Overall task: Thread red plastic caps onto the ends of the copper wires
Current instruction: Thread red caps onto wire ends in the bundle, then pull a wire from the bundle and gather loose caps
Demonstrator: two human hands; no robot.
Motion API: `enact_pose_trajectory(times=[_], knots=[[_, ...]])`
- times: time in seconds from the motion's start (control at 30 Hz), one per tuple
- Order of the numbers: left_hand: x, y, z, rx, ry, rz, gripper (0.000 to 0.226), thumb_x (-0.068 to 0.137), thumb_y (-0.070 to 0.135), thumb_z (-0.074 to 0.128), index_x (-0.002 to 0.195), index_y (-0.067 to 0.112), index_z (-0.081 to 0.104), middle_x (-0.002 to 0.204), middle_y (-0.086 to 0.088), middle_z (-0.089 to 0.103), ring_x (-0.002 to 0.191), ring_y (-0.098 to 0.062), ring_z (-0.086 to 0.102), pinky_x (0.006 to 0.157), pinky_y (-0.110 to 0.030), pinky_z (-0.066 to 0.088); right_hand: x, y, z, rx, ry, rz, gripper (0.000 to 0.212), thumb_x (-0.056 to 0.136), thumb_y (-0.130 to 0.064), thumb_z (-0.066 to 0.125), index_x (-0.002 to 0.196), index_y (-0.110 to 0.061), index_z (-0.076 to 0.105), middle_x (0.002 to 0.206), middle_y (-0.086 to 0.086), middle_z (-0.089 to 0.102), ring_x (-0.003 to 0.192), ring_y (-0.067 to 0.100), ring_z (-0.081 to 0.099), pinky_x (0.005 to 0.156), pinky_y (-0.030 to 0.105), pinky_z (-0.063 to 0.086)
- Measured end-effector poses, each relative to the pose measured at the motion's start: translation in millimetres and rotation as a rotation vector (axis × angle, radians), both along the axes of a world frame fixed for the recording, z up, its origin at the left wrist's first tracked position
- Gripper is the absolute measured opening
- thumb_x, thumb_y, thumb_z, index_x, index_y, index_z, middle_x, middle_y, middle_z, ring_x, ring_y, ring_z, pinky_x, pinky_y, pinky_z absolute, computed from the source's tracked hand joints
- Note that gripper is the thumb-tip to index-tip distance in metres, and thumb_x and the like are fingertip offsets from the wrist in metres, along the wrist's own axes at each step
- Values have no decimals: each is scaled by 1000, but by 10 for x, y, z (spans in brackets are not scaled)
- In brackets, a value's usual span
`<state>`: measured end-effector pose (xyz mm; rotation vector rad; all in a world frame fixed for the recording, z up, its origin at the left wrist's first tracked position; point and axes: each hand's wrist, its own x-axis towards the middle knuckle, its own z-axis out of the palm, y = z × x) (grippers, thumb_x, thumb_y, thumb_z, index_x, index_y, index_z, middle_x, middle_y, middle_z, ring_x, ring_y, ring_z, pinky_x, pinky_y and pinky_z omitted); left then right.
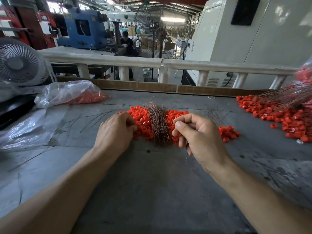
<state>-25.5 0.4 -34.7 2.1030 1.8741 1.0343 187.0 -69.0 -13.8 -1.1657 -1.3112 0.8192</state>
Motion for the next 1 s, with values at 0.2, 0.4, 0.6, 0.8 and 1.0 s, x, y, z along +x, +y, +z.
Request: enact_pose_trajectory(times=[0.2, 0.4, 0.6, 0.8, 1.0], knots=[[4, 11, -2, 25, -1, 0, 4, 88, 27, 74, 88, 28, 69, 90, 12, 67, 86, -15, 60, 75, -34, 45, -7, -9, -8, 5, -35, 16, 13, 98, -4, 60, 93, -11, 69, 72, 5, 71, 53, 18, 54, 42, 14, 37], [13, 14, 12, -13, -4, 7, 14, 89, 27, 71, 103, 28, 74, 99, 9, 72, 96, -18, 64, 85, -36, 50, 4, -15, -19, 7, -78, 26, 15, 99, -7, 60, 92, -16, 69, 72, 4, 72, 53, 15, 56, 42, 13, 38], [13, -27, 36, -25, -63, 8, 6, 88, 28, 72, 93, 31, 73, 94, 11, 71, 91, -16, 64, 81, -35, 51, -5, -22, -37, 6, -113, 35, 14, 98, -8, 61, 93, -18, 69, 75, 3, 73, 53, 13, 58, 43, 14, 39], [52, -63, 122, 66, -316, -23, 14, 85, 19, 76, 92, 29, 69, 83, 14, 70, 77, -2, 66, 75, -32, 59, -4, -31, -27, 7, -111, 22, 14, 98, -10, 61, 93, -20, 70, 75, 2, 73, 53, 11, 57, 43, 15, 40], [181, -207, 187, -71, -736, -316, 25, 81, -4, 78, 91, 19, 72, 81, -3, 74, 72, -18, 69, 68, -37, 58, -8, -48, -7, 28, -116, 4, 14, 98, -11, 61, 92, -21, 70, 74, 1, 73, 53, 10, 57, 44, 15, 40]])
